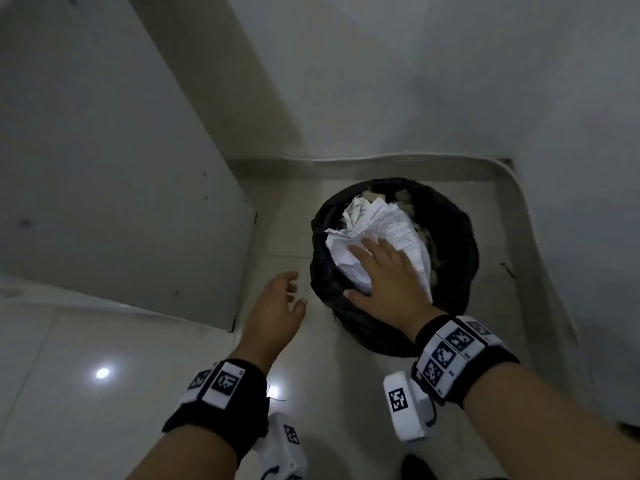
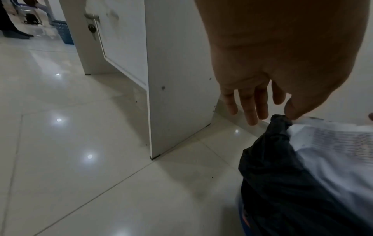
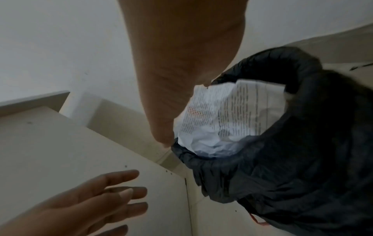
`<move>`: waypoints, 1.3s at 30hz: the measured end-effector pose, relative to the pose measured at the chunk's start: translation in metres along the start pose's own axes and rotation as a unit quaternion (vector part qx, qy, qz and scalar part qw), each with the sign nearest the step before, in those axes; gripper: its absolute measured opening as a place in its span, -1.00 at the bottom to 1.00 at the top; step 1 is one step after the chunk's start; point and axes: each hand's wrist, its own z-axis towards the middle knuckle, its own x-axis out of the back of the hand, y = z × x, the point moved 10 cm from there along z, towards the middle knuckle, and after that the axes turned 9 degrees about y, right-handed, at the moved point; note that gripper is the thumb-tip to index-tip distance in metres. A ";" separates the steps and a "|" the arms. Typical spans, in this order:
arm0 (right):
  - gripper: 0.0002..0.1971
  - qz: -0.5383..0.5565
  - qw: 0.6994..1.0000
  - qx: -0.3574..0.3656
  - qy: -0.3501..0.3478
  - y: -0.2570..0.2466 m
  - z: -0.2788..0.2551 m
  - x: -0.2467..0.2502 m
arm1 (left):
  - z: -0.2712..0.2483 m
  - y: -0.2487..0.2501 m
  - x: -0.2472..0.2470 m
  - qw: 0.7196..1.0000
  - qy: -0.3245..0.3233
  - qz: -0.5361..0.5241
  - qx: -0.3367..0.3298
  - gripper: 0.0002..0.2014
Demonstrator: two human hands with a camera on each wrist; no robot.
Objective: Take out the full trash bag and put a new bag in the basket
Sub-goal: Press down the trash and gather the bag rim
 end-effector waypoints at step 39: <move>-0.21 -0.026 0.988 0.062 0.137 0.035 0.022 -0.065 | 0.007 -0.102 -0.200 0.837 -0.193 -0.403 0.316 -0.84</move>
